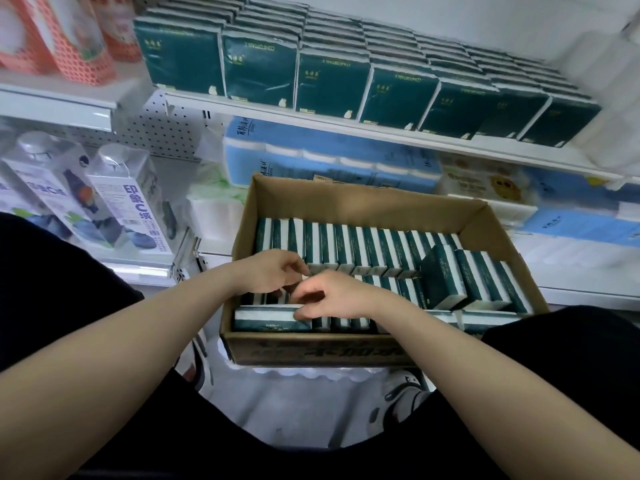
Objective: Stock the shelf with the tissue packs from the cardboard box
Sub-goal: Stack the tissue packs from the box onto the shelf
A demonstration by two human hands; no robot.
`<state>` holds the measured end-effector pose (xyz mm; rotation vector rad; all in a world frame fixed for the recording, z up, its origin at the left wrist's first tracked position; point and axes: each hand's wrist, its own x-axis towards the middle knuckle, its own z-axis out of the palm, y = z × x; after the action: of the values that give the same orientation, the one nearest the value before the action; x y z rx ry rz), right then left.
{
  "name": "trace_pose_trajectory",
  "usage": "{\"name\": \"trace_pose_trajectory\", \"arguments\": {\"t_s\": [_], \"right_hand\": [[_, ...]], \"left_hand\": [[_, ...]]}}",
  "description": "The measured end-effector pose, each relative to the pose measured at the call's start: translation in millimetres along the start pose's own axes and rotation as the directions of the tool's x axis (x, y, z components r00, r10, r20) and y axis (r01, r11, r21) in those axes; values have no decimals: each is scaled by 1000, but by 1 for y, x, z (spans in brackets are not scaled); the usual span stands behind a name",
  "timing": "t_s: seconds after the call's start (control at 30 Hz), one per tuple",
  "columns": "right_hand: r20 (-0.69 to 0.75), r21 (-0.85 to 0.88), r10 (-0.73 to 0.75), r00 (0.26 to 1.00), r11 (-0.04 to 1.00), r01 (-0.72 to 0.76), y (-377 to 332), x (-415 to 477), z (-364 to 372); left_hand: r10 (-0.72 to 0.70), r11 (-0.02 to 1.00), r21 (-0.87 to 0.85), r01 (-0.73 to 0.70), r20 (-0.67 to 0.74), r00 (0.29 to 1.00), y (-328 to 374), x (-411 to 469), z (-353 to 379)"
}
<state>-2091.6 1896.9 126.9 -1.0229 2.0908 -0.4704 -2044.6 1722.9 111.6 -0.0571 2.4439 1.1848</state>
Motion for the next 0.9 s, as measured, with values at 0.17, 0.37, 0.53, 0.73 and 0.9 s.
{"name": "trace_pose_trajectory", "arguments": {"t_s": [0.17,0.37,0.53,0.73,0.9], "right_hand": [[-124,38,17,992,999,-12,6,1,-3],[-252,261,245,936,949,-178,33,-5,-25],[-224,649,470,854,725,-229,52,-14,-44],[-296,883,487,821,467,42,61,-27,-62],[-400,867,493,772,477,145,81,-35,-78]], "left_hand": [[5,995,98,-10,50,999,6,-1,0],[-43,998,-48,40,-46,998,11,4,-3],[-48,949,-313,21,-78,996,7,15,-6],[-133,871,-492,-10,-256,958,25,29,-8],[-114,868,-491,-77,-348,931,45,45,-11]]}}
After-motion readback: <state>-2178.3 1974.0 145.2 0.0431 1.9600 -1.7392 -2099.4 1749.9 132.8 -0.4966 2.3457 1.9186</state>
